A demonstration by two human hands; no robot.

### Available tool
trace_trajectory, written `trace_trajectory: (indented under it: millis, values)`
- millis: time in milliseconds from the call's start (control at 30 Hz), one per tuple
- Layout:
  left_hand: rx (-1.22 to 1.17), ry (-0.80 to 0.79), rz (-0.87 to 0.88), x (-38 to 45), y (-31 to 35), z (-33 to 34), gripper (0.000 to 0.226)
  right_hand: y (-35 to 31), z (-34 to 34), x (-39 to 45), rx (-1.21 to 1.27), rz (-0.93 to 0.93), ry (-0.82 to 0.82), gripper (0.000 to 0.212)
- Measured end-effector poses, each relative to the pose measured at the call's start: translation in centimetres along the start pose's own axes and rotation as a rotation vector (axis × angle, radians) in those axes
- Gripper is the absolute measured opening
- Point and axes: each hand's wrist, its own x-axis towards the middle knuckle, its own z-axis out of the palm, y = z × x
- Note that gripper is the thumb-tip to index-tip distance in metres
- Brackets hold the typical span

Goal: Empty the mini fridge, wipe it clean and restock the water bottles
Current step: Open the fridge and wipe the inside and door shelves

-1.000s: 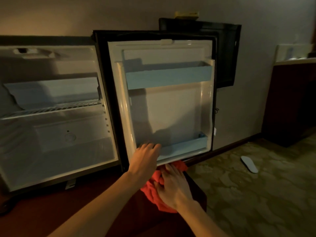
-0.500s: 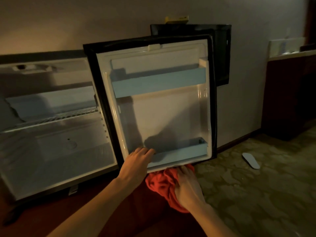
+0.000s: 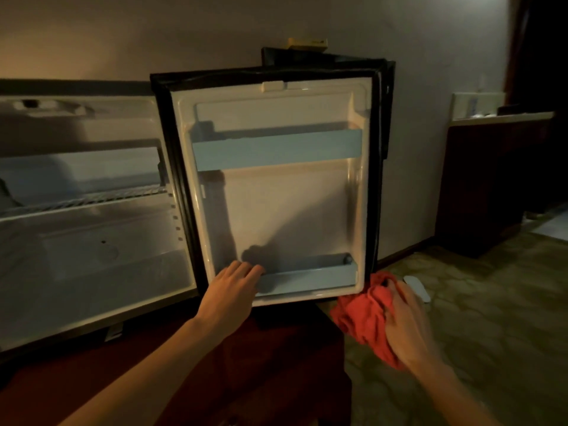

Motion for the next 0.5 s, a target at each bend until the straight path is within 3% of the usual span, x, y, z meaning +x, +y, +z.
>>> trace_trajectory:
  millis: [100, 200, 367, 500]
  values:
    - [0.036, 0.012, -0.019, 0.2, 1.3, 0.0, 0.036, 0.7, -2.1, 2.0, -0.030, 0.017, -0.038, 0.046]
    - [0.084, -0.045, -0.028, 1.2, 3.2, -0.5, 0.044, 0.6, -2.7, 4.1, 0.132, -0.010, 0.030, 0.060]
    - [-0.029, -0.089, -0.047, 3.4, 5.4, -0.4, 0.043, -2.5, -5.4, 7.1, 0.066, -0.077, 0.180, 0.062]
    - [-0.029, -0.088, -0.019, 3.8, 5.1, -0.5, 0.027, -3.5, -8.0, 11.0, 0.009, -0.158, 0.246, 0.050]
